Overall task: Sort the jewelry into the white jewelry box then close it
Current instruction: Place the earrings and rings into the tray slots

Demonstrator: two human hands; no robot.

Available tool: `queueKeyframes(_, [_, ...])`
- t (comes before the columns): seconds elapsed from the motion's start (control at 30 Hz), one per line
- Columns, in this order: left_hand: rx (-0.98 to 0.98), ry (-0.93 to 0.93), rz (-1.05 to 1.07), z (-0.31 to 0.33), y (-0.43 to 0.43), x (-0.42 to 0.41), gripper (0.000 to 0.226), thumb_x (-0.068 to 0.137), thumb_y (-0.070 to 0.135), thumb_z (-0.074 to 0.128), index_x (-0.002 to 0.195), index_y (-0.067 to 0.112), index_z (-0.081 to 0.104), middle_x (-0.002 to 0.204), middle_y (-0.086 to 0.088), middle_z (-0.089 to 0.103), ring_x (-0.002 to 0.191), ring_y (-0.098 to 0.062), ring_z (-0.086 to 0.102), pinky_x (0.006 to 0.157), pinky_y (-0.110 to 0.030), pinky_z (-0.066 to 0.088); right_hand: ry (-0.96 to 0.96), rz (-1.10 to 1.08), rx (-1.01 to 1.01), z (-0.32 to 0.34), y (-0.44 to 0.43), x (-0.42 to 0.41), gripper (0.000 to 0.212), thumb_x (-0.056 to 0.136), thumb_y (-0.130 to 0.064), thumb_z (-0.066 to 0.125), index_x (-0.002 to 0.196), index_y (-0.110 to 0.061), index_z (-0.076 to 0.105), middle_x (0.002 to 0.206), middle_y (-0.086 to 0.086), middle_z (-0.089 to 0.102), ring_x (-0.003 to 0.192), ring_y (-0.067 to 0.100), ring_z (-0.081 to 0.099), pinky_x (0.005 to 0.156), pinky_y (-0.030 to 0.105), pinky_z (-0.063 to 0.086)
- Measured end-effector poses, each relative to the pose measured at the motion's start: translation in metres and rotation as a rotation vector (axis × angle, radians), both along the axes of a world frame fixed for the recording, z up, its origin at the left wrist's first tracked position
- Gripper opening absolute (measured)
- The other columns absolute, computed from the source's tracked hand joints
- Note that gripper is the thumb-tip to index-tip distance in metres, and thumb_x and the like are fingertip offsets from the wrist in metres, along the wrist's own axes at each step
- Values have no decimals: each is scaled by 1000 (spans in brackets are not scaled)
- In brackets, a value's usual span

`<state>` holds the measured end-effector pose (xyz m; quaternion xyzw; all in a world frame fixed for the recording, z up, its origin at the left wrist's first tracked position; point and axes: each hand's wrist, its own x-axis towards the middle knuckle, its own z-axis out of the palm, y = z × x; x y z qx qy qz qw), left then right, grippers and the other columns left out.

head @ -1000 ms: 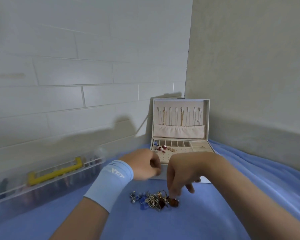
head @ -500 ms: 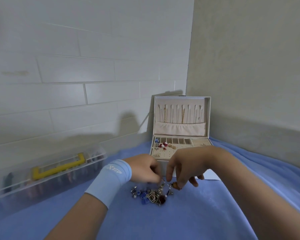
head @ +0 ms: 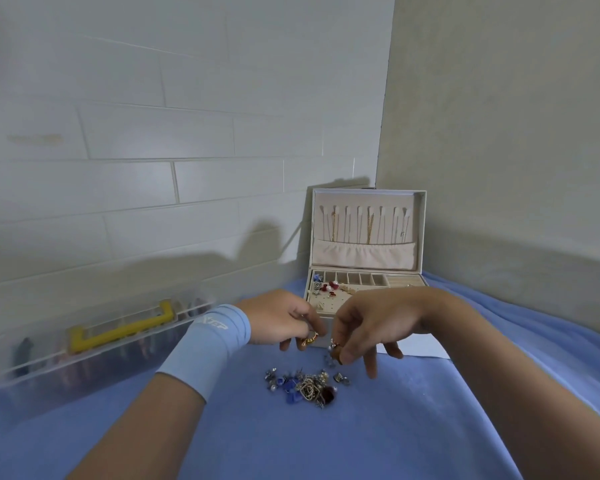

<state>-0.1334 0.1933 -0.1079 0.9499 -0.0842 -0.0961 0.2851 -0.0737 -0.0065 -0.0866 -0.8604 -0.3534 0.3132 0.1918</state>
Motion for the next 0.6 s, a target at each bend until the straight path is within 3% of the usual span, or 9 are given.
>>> queueKeyframes(0.1, [9, -28, 27, 1, 3, 1, 27, 92, 18, 53, 100, 33, 74, 76, 5, 71, 63, -5, 57, 61, -18, 41, 25, -1, 87, 7, -5, 0, 9, 92, -10, 71, 99, -10, 65, 108, 9, 76, 71, 21, 75, 43, 22, 44])
queueKeyframes(0.23, [-19, -107, 67, 2, 6, 5, 23, 95, 20, 53, 103, 22, 75, 78, -9, 71, 63, -8, 55, 58, -17, 39, 49, -27, 254, 12, -10, 7, 14, 92, -3, 69, 105, -4, 64, 103, 11, 77, 61, 21, 71, 41, 22, 42])
queueKeyframes(0.37, [-142, -243, 114, 9, 6, 11, 22, 97, 19, 54, 100, 26, 74, 65, 3, 65, 52, -2, 52, 53, -14, 39, 8, -148, 478, 18, -15, 17, 17, 96, -5, 65, 113, -6, 66, 97, 12, 75, 56, 21, 62, 41, 24, 38])
queueKeyframes(0.5, [-250, -381, 171, 22, 4, 30, 22, 97, 17, 55, 95, 28, 75, 80, -5, 73, 60, -6, 59, 51, -10, 40, -108, -294, 663, 24, -17, 36, 17, 98, -5, 60, 109, -11, 72, 91, 7, 74, 60, 19, 61, 43, 24, 38])
queueKeyframes(0.6, [-305, -428, 196, 31, -1, 52, 22, 96, 15, 56, 93, 26, 75, 76, 6, 70, 57, -5, 59, 53, -7, 40, -178, -413, 703, 23, -12, 57, 20, 98, -5, 59, 106, -15, 75, 94, 9, 73, 56, 18, 60, 41, 24, 38])
